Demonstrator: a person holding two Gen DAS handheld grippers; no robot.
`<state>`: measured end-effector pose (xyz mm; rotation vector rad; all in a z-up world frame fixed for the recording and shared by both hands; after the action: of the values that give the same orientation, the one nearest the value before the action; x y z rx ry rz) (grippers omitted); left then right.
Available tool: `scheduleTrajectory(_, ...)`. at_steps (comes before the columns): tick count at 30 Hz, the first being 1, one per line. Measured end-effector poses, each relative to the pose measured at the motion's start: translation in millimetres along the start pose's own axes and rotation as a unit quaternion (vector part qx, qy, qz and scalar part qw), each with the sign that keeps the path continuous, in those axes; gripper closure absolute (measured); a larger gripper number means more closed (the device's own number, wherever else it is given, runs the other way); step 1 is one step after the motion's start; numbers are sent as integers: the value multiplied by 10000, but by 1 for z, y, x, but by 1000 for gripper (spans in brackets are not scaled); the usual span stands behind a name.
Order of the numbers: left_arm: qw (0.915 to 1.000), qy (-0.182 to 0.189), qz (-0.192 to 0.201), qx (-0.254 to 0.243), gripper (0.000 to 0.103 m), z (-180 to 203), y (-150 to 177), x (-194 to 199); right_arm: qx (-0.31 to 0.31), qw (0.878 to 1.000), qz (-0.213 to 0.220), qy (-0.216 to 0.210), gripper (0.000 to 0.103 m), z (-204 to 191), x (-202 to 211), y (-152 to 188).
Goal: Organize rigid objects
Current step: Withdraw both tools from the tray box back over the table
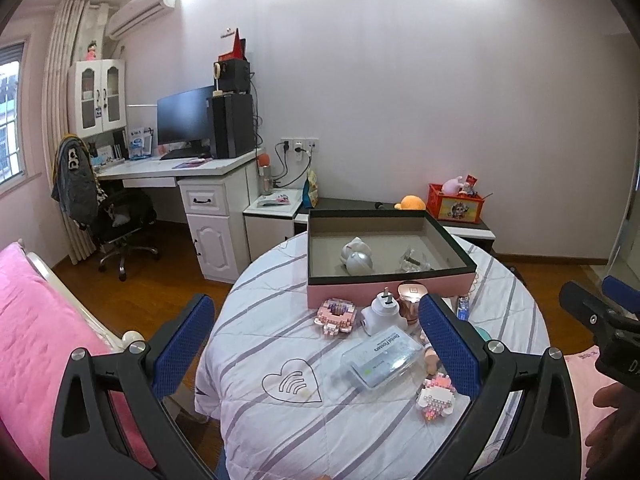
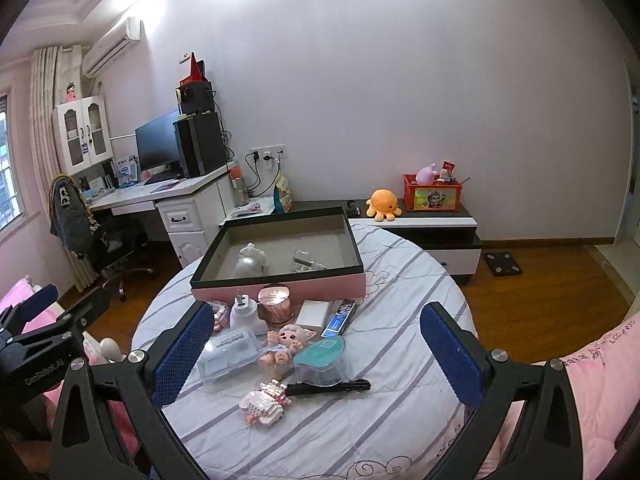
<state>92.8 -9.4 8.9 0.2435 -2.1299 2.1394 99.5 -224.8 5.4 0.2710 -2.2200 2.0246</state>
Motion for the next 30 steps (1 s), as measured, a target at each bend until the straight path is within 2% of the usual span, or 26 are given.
scheduleTrajectory(13, 10000, -3, 51, 63, 0, -3, -3, 3, 105, 9999, -37, 70, 0, -5, -1, -4)
scheduleTrajectory(19, 9999, 45, -63, 75, 0, -1, 0, -6, 116, 9998, -129, 110, 0, -5, -10, -2)
scheduleTrajectory(30, 9992, 145, -385, -16, 0, 4, 26, -37, 83, 9987, -411, 272, 0, 11, -35, 11)
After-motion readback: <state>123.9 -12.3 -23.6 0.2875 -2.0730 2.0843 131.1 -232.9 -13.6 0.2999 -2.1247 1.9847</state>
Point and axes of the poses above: each gripper's, at about its wrist camera, not at the fingertips, and x roughly against the way its jaws point, z to its right, y to its underside, the point moved 1 cm from there along -x, roughly the way its jaws point, and after that the axes turned 15 degrees about z, right-handed, at the moved point
